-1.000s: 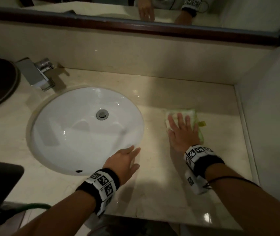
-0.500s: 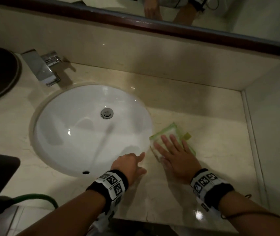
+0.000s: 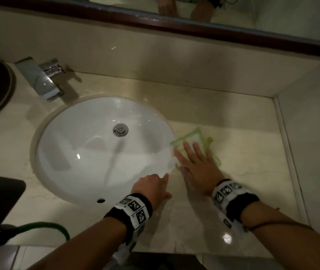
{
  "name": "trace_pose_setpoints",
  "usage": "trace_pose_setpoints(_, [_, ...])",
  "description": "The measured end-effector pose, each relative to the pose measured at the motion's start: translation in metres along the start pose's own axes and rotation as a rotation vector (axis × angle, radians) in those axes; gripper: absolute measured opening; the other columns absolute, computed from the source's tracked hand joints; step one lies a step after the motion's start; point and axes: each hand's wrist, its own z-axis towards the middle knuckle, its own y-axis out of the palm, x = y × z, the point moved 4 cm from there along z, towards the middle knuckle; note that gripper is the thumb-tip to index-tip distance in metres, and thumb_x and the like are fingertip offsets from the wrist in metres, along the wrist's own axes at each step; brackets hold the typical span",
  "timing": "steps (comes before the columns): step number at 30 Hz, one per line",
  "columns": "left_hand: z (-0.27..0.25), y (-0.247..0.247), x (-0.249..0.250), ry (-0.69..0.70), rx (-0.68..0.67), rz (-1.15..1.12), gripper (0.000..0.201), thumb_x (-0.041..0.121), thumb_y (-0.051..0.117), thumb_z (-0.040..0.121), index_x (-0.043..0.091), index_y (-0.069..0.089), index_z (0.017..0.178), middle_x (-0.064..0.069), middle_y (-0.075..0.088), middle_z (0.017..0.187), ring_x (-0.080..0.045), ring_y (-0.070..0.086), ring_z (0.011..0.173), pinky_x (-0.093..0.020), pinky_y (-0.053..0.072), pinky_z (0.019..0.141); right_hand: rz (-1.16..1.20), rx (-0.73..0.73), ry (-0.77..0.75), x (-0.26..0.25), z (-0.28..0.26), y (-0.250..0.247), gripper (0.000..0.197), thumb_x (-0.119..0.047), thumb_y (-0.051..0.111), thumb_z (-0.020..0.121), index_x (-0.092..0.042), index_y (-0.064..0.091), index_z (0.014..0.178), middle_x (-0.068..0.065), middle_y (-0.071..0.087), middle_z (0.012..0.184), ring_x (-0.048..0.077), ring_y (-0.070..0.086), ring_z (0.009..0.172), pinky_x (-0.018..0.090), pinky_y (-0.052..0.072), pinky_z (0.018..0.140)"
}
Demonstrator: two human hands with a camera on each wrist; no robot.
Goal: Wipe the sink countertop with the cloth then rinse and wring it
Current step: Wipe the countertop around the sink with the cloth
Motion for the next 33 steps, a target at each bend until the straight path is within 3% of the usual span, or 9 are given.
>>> trace_pose_setpoints(3, [0.002, -0.001, 0.001, 0.012, -0.019, 0.042, 0.062, 0.051, 0.050, 0.094, 0.024, 0.030, 0.147, -0.009, 0.057, 0.119, -0.031, 0.058, 0.107, -0.040, 0.050, 0.089, -0.025, 0.018, -0.039, -0.012, -0.025, 0.020, 0.058, -0.047, 0.014, 0.098, -0.034, 0.006, 0.154, 0.004, 0.007, 0.163, 0.034, 0.005, 0.148, 0.061, 0.016, 0.113])
trace_pose_setpoints(5, [0.003, 0.000, 0.001, 0.018, -0.036, 0.066, 0.061, 0.051, 0.049, 0.094, 0.022, 0.032, 0.145, -0.010, 0.057, 0.117, -0.031, 0.059, 0.104, -0.040, 0.050, 0.085, -0.017, 0.009, -0.018, -0.014, -0.031, 0.024, 0.055, -0.045, 0.014, 0.101, -0.033, 0.013, 0.154, 0.004, 0.015, 0.162, 0.035, 0.013, 0.148, 0.060, 0.018, 0.111])
trace_pose_setpoints(9, [0.007, 0.000, 0.001, 0.032, -0.034, 0.109, 0.057, 0.052, 0.050, 0.093, 0.020, 0.037, 0.139, -0.009, 0.057, 0.113, -0.032, 0.059, 0.100, -0.036, 0.045, 0.076, 0.033, 0.050, -0.003, -0.009, -0.021, 0.019, 0.056, -0.051, 0.003, 0.095, -0.044, -0.010, 0.150, -0.008, -0.017, 0.160, 0.025, -0.019, 0.147, 0.055, -0.003, 0.116])
trace_pose_setpoints(11, [0.008, 0.001, 0.001, 0.034, -0.035, 0.123, 0.059, 0.051, 0.050, 0.094, 0.019, 0.034, 0.142, -0.009, 0.057, 0.114, -0.032, 0.059, 0.100, -0.037, 0.045, 0.075, 0.107, 0.077, 0.083, -0.004, -0.004, 0.009, 0.054, -0.051, 0.006, 0.097, -0.047, -0.017, 0.146, -0.012, -0.025, 0.157, 0.021, -0.025, 0.145, 0.055, -0.005, 0.118])
trace_pose_setpoints(14, [0.009, 0.001, 0.002, 0.043, -0.034, 0.137, 0.062, 0.050, 0.050, 0.094, 0.018, 0.030, 0.144, -0.009, 0.058, 0.110, -0.031, 0.060, 0.097, -0.036, 0.043, 0.070, 0.144, 0.101, 0.195, 0.003, 0.033, -0.014, 0.056, -0.044, 0.016, 0.102, -0.046, -0.014, 0.148, -0.007, -0.021, 0.160, 0.025, -0.018, 0.148, 0.057, -0.005, 0.117])
trace_pose_setpoints(18, [0.010, 0.001, 0.001, 0.046, -0.053, 0.144, 0.064, 0.051, 0.048, 0.094, 0.020, 0.028, 0.146, -0.009, 0.057, 0.111, -0.032, 0.059, 0.099, -0.036, 0.042, 0.071, 0.123, 0.125, 0.232, 0.006, 0.054, -0.027, 0.056, -0.041, 0.019, 0.103, -0.042, -0.008, 0.151, -0.004, -0.014, 0.162, 0.027, -0.013, 0.149, 0.057, -0.004, 0.117])
trace_pose_setpoints(23, [0.009, 0.000, 0.001, 0.056, -0.050, 0.190, 0.065, 0.052, 0.046, 0.095, 0.018, 0.026, 0.146, -0.009, 0.058, 0.109, -0.031, 0.059, 0.097, -0.036, 0.042, 0.069, 0.153, 0.148, 0.287, 0.028, 0.039, -0.018, 0.055, -0.046, 0.019, 0.102, -0.044, -0.006, 0.151, -0.007, -0.013, 0.162, 0.024, -0.011, 0.150, 0.054, 0.001, 0.118])
trace_pose_setpoints(29, [0.007, -0.003, 0.003, 0.038, -0.075, 0.169, 0.066, 0.052, 0.044, 0.096, 0.018, 0.025, 0.149, -0.008, 0.057, 0.114, -0.029, 0.058, 0.101, -0.036, 0.046, 0.077, 0.260, 0.181, 0.583, 0.118, -0.014, -0.001, 0.055, -0.045, 0.019, 0.102, -0.043, -0.002, 0.152, -0.004, -0.008, 0.163, 0.026, -0.004, 0.150, 0.054, 0.007, 0.118])
trace_pose_setpoints(33, [0.005, -0.008, 0.007, 0.017, -0.092, 0.176, 0.063, 0.052, 0.047, 0.095, 0.017, 0.031, 0.145, -0.008, 0.058, 0.112, -0.029, 0.058, 0.102, -0.037, 0.049, 0.081, 0.350, 0.168, 0.672, 0.129, -0.019, -0.003, 0.056, -0.041, 0.023, 0.102, -0.042, -0.001, 0.152, -0.001, -0.008, 0.164, 0.029, -0.006, 0.150, 0.058, 0.005, 0.117])
